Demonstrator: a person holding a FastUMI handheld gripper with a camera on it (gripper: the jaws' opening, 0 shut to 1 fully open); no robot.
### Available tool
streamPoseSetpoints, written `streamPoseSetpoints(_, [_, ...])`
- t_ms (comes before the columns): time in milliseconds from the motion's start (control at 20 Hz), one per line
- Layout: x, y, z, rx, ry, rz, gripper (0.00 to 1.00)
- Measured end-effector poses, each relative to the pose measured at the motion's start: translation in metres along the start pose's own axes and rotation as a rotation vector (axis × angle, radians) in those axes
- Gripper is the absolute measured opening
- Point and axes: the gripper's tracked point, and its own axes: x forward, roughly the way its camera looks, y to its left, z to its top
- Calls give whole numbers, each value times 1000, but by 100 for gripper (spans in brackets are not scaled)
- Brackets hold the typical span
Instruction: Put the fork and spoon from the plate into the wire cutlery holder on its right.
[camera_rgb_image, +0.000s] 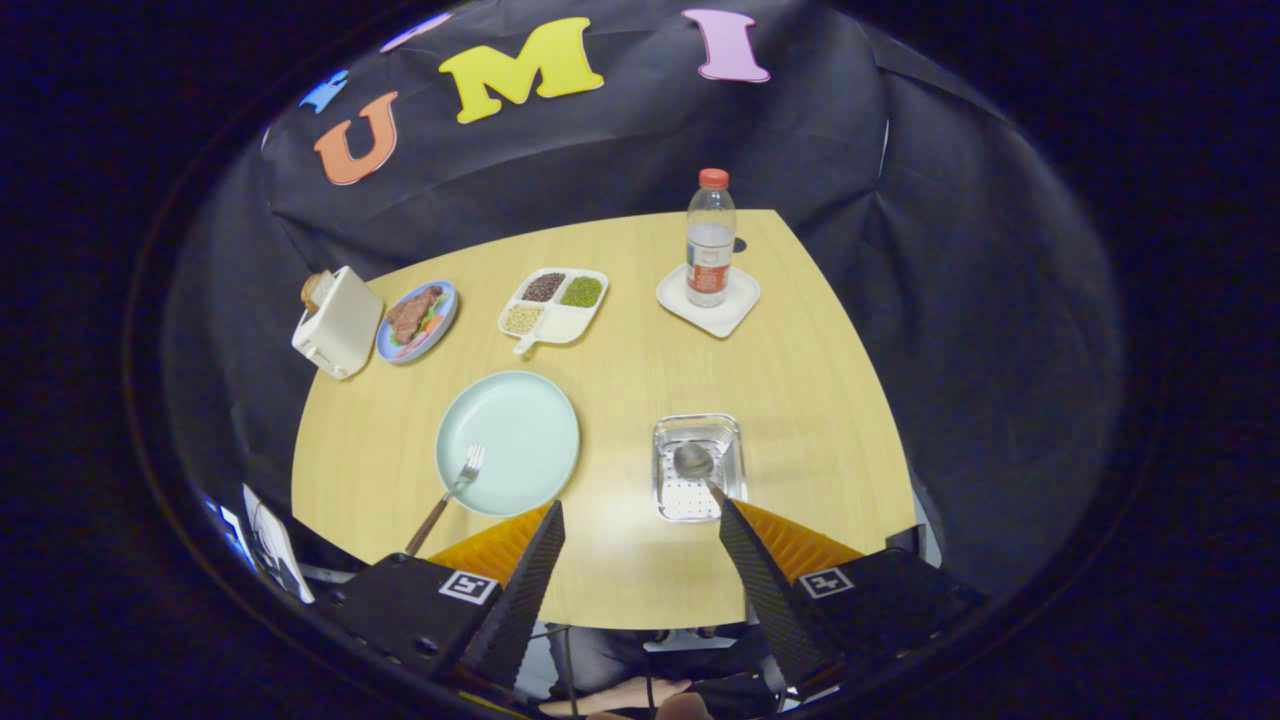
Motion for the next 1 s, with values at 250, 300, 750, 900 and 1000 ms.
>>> streamPoseSetpoints(250, [15,67,-11,-38,3,48,93])
streamPoseSetpoints(300, [18,80,-13,-41,5,58,93])
streamPoseSetpoints(750, [67,188,-64,-89,113,151,93])
streamPoseSetpoints(900, [80,200,-75,-72,134,157,93])
streamPoseSetpoints(1000, [85,207,-83,-59,155,154,93])
